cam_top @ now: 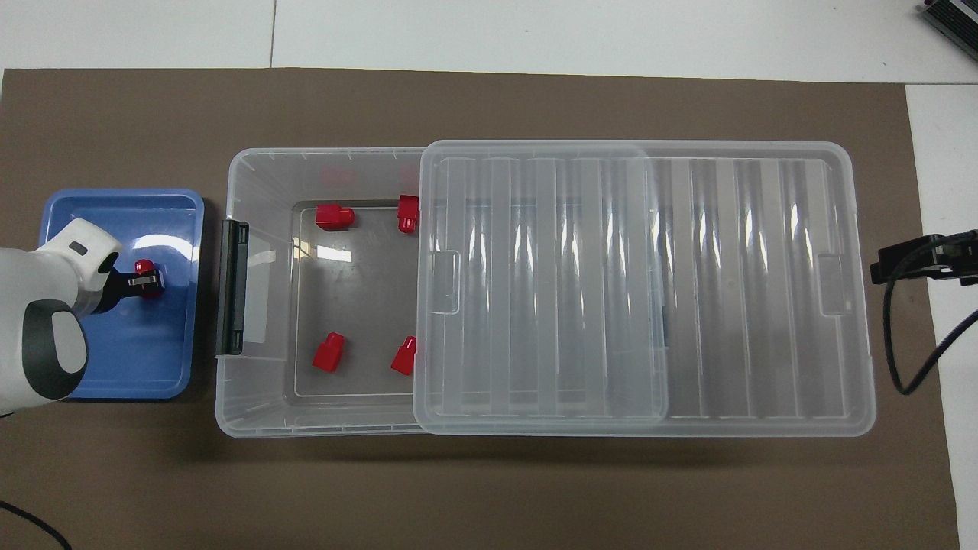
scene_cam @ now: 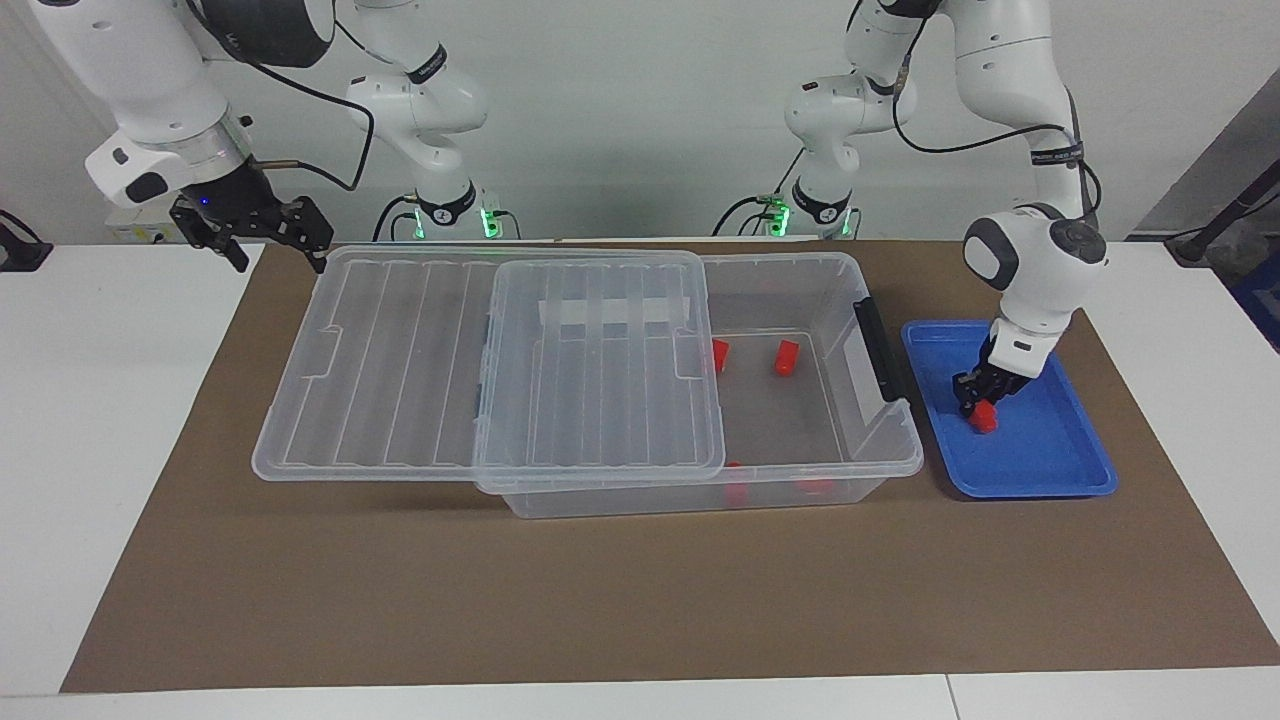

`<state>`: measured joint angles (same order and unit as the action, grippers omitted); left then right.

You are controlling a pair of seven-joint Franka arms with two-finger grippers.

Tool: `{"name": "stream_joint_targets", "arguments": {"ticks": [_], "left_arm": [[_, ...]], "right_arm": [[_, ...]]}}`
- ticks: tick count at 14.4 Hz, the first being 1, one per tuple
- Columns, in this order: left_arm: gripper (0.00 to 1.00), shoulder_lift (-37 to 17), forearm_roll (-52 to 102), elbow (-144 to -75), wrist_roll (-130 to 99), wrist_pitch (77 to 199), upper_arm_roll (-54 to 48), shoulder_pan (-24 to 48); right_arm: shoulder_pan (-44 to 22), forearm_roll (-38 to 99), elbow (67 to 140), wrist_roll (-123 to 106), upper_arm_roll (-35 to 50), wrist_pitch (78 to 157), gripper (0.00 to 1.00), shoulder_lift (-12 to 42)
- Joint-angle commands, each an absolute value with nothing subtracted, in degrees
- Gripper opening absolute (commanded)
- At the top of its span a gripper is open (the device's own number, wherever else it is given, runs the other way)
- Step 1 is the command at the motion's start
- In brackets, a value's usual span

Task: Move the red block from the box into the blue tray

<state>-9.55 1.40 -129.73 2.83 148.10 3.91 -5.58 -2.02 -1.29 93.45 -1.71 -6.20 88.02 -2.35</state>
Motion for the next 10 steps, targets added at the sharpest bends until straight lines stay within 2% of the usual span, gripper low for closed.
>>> {"name": "stream_joint_targets", "arguments": {"ticks": [1, 3, 5, 7, 10], "left_arm": [[0.0, -9.6, 2.3, -131.6, 3.2, 150.3, 4.5, -5.1], [0.0, -9.6, 2.3, -131.6, 4.7, 150.1, 4.5, -5.0], [0.0, -9.6, 2.3, -131.5, 7.4, 150.0, 4.5, -5.0], [0.0, -9.6, 2.3, -131.4, 9.4, 150.0, 4.5, -5.1], [0.0, -9.7, 2.3, -131.4, 9.5, 149.9, 4.5, -4.8]], "right_arm": [[-1.8, -0.9, 96.0, -1.4, -6.2, 91.1, 1.0, -3.6], [-1.4, -1.1, 98.2, -1.5, -6.2, 93.9, 0.99, -4.5], [-1.1, -2.0, 100.0, -3.2, -6.4, 96.9, 0.57, -4.6], [-0.5, -6.3, 101.6, -5.4, -6.6, 99.9, 0.0, -4.3], [1.9, -11.2, 106.0, -10.2, -6.6, 106.5, 0.0, -4.2]]}}
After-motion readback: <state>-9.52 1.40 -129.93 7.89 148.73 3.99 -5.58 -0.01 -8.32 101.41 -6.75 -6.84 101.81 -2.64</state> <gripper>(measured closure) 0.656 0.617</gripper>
